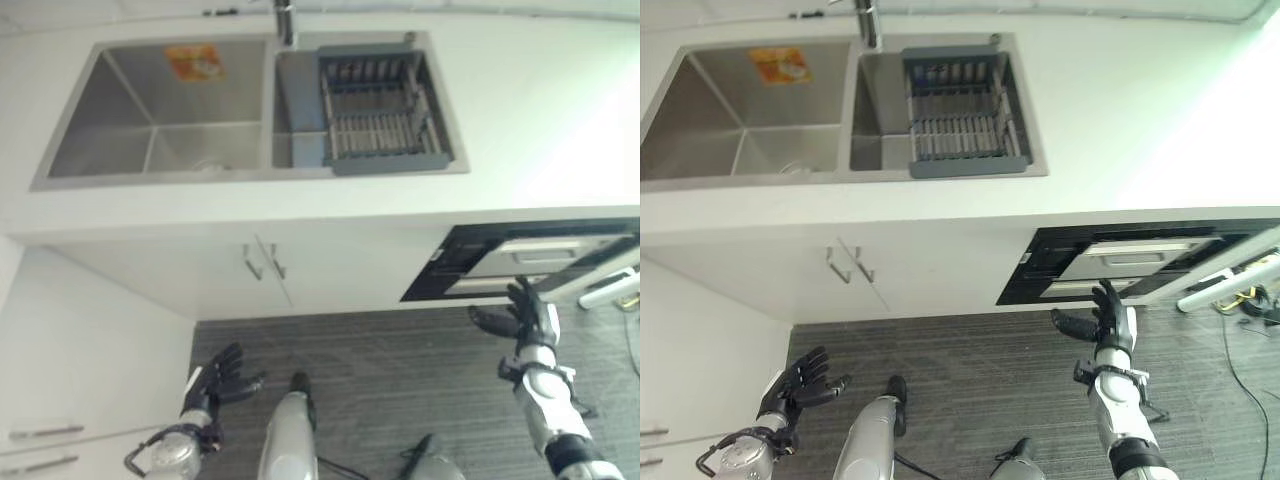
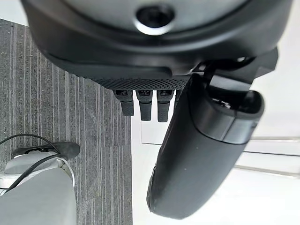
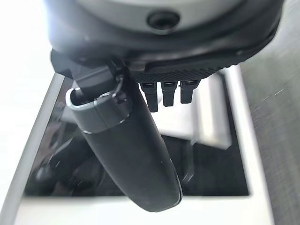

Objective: Place the dishes in the dishwasher.

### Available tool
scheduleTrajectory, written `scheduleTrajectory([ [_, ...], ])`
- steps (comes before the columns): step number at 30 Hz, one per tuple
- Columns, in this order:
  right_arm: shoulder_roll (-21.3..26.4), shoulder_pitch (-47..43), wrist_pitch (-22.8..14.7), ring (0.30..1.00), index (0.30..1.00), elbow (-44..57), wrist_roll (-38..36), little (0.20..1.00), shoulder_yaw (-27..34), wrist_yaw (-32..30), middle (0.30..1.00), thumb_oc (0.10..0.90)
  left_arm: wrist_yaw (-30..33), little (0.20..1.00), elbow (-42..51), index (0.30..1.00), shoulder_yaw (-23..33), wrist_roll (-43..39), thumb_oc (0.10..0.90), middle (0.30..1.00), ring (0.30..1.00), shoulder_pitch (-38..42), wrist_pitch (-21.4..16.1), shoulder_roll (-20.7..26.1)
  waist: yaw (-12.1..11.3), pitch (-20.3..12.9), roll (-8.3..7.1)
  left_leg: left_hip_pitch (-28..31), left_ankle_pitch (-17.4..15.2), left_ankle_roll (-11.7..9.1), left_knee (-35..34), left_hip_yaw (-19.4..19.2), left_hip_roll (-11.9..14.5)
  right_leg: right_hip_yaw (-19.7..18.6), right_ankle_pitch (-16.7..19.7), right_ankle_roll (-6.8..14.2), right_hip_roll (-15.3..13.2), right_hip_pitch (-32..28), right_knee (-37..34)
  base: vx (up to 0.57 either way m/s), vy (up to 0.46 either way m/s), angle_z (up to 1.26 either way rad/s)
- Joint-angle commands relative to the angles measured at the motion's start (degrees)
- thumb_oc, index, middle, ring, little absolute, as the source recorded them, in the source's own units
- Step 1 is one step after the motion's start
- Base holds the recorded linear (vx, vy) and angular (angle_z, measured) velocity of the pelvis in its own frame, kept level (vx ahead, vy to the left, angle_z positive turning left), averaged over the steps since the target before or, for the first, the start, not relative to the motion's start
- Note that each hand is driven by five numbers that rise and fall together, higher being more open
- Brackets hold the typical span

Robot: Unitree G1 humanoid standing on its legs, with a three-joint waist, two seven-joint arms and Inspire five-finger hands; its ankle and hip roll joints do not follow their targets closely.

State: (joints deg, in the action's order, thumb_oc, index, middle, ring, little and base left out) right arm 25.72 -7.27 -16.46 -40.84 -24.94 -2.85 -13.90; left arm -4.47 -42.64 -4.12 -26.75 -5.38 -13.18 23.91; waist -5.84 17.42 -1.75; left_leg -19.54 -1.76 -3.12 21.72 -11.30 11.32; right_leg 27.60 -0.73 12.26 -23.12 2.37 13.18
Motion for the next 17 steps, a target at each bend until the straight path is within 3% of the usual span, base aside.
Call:
scheduleTrajectory([
  [1,3.9,-3.2,-4.6,0.900,0.900,-0.6,-1.8,0.900,3.5,2.6,0.900,0.800,-0.9,0.900,-0.3,0.900,1.0,-1.5,0.800,0.900,0.900,-1.3,-0.5,0.6,-0.7,-3.0,1.71,10.2,-3.9,-4.8,-4.5,-1.7,4.6,-2.1,-2.4,0.3,1.4,1.2,4.0,-0.01,0.016,-0.45],
  [8,-1.3,2.5,-1.2,0.900,0.900,-8.3,-1.4,0.900,1.6,11.7,0.900,0.800,-0.2,0.900,-8.9,0.900,1.4,2.5,0.800,0.900,0.900,2.3,1.8,-2.2,2.9,-5.7,1.00,14.2,-4.9,-5.3,-4.5,-3.6,5.9,-4.3,-4.8,-0.8,3.4,-0.4,4.0,0.00,0.011,-0.26],
  [12,-4.6,4.1,2.0,0.900,0.900,-15.1,-4.6,0.900,0.8,18.5,0.900,0.800,-0.3,0.900,-14.4,0.900,1.3,4.7,0.800,0.900,0.900,3.5,2.2,-3.3,4.1,-7.0,0.68,15.8,-5.3,-5.4,-4.5,-4.2,6.4,-5.2,-5.8,-1.5,4.5,-1.3,4.0,0.04,0.010,-0.12],
  [17,-6.8,4.8,4.7,0.900,0.900,-23.8,-2.0,0.900,-1.0,23.2,0.900,0.800,0.3,0.900,-21.9,0.900,1.0,7.2,0.800,0.900,0.900,4.6,2.5,-4.1,5.0,-8.9,0.81,17.3,-5.7,-5.4,-4.5,-4.6,6.6,-6.0,-6.7,-2.0,5.5,-2.3,4.0,0.04,0.031,-0.07],
])
